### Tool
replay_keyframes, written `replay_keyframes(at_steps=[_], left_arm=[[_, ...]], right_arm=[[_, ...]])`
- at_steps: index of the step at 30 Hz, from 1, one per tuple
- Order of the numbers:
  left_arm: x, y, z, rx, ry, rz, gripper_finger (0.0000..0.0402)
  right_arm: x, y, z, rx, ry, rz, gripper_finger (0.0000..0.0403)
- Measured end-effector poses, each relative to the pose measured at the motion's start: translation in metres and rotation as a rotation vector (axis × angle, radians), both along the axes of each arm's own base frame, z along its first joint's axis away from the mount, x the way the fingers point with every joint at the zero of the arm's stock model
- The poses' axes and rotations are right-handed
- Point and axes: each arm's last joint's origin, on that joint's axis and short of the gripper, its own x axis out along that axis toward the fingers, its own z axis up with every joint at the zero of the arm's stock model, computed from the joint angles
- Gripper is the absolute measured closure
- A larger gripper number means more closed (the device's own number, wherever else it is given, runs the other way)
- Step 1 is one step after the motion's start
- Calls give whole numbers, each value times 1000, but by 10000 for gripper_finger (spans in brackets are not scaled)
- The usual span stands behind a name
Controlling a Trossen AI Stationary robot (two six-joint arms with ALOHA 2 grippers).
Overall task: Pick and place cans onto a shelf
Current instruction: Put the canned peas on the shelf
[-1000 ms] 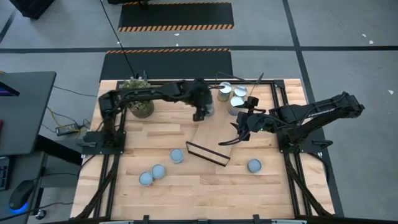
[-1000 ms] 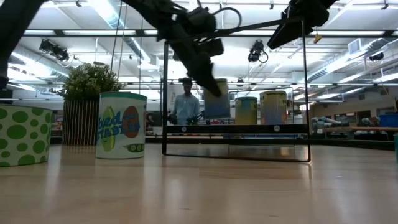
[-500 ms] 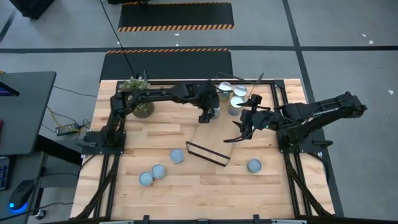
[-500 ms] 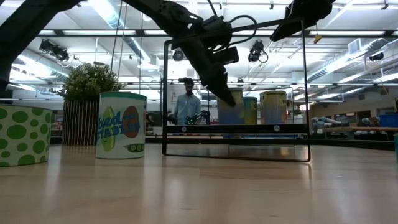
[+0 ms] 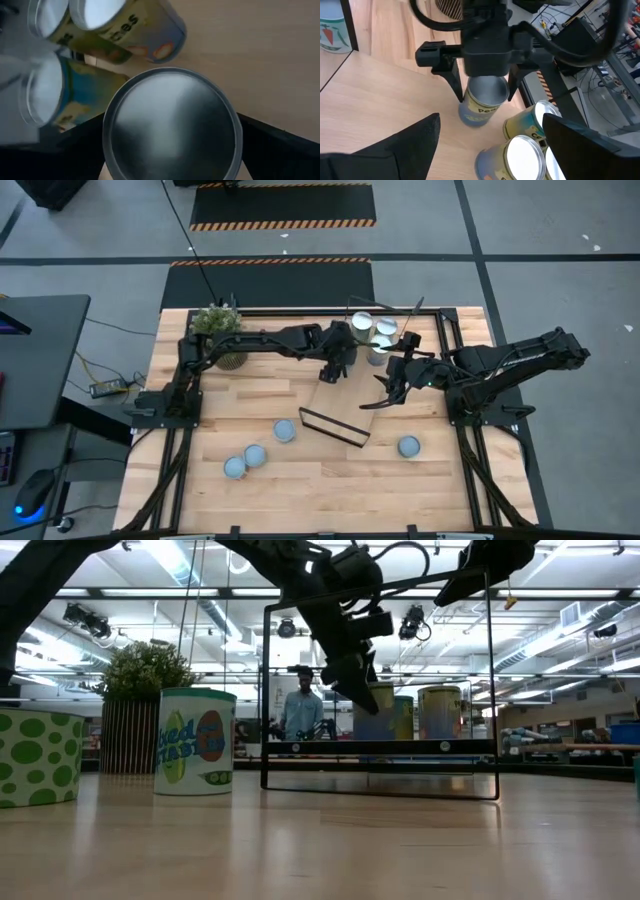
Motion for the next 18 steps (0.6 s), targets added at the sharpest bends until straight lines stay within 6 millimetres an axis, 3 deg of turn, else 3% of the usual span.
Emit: replay_keyframes(at_steps=[6,12,18], left_arm=[[4,-7,2,60,-5,-67,13],[2,0,2,-93,-48,-101,13],[4,0,5,-114,-86,-70,12]], right_arm=[[0,0,0,7,-4,-2,45],[0,0,0,17,-3,7,45],[1,1,0,30,-8,15,45]])
